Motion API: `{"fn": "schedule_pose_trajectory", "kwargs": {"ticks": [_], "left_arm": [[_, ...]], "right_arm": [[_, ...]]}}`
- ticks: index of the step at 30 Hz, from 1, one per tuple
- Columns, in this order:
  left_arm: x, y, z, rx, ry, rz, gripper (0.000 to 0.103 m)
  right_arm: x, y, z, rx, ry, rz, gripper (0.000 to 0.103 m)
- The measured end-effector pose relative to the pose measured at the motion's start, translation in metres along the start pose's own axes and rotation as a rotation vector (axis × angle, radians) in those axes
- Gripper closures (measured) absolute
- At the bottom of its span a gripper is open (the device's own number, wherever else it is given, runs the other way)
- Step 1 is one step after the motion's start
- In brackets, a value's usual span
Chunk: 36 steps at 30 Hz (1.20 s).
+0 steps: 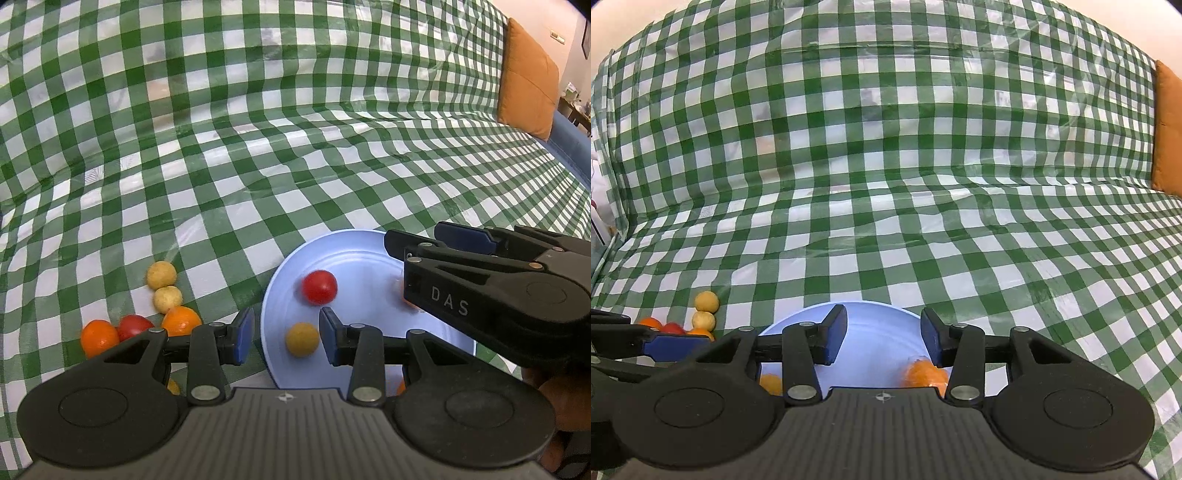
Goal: Organize fruits
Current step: 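Move both grippers back from the plate to the fruit pile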
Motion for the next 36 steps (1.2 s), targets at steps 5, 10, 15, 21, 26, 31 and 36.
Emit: {"fn": "schedule_pose_trajectory", "kwargs": {"ticks": [5, 10, 15, 21, 26, 31, 36], "left_arm": [[0.000, -0.004, 0.007, 0.012, -0.011, -0.007, 0.060], [-0.001, -0.008, 0.014, 0.025, -0.024, -0.015, 0.060], [-0.001, -0.014, 0.024, 0.038, -0.037, -0.022, 0.060], [-0.002, -0.019, 0.036, 0.054, -0.056, -0.029, 0.060], [-0.003, -0.023, 0.047, 0.068, -0.076, -0.032, 0.060], [-0.004, -0.025, 0.060, 0.084, -0.098, -0.034, 0.060], [-0.006, -0.029, 0.076, 0.107, -0.128, -0.038, 0.061]], "right_arm": [[0.002, -0.001, 0.007, 0.013, 0.000, -0.004, 0.056], [0.003, -0.002, 0.017, 0.025, -0.004, -0.007, 0.055], [0.003, -0.002, 0.028, 0.035, -0.009, -0.008, 0.054], [0.003, -0.001, 0.039, 0.043, -0.009, -0.010, 0.054], [0.003, -0.001, 0.046, 0.047, -0.011, -0.014, 0.054], [0.003, 0.000, 0.051, 0.049, -0.009, -0.015, 0.054], [0.002, 0.001, 0.060, 0.056, -0.013, -0.014, 0.054]]}}
Point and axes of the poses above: each gripper's, at about its wrist camera, not at the fingertips, and y roughly the way its jaws point, z to its left, x to its top, the point moved 8 cm from there along y, roughly the way its jaws point, and after that the axes turned 4 degrees about -x, right-handed, at the moved point
